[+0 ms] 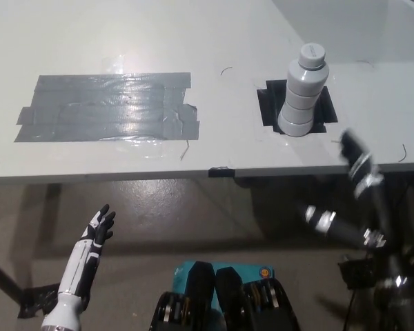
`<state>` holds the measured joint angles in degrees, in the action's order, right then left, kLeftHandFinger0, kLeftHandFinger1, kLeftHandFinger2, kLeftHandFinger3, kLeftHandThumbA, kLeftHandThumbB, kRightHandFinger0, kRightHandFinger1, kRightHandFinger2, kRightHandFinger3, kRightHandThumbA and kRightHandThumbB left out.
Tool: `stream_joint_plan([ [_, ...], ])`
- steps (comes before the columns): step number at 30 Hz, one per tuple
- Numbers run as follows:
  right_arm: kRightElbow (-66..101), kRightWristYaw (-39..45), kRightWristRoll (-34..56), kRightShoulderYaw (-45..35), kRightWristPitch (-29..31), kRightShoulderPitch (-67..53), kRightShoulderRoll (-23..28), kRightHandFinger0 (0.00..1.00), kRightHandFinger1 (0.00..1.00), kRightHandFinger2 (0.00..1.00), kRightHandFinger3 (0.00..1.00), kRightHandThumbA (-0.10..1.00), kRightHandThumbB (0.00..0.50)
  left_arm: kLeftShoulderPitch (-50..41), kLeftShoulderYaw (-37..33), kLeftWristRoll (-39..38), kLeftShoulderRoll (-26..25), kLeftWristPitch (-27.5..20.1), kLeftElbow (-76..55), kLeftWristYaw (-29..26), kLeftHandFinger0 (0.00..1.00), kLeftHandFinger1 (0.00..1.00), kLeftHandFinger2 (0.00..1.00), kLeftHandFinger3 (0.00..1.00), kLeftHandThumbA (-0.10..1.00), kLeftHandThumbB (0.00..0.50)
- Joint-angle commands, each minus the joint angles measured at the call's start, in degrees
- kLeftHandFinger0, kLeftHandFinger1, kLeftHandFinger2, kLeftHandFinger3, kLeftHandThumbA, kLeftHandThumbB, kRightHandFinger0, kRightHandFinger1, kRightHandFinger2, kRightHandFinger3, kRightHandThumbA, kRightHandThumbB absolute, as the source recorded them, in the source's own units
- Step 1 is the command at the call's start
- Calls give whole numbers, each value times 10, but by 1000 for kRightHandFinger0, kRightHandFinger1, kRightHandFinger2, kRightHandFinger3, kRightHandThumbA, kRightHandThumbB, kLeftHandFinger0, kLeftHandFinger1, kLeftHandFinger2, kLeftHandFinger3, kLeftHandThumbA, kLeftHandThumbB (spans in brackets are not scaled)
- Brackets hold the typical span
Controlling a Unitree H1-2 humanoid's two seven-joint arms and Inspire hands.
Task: A white bottle is kept in the middle of the desk infront of the robot and the robot picks it up with its right hand and passes it to a person
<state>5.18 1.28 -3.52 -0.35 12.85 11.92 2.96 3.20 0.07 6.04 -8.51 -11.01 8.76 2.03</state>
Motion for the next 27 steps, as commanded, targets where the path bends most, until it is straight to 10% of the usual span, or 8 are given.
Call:
stream_joint_plan([
  [1,6,-36,-7,-29,-25,61,-3,1000,1000,1000,1000,1000,336,3,1,5,-3,-33,0,-8,1000,1000,1000,1000,1000,186],
  [27,-331,-70,-17,-52,-147,318,25,1000,1000,1000,1000,1000,398,8,-2,9,-5,-20,-8,-2,1000,1000,1000,1000,1000,166],
])
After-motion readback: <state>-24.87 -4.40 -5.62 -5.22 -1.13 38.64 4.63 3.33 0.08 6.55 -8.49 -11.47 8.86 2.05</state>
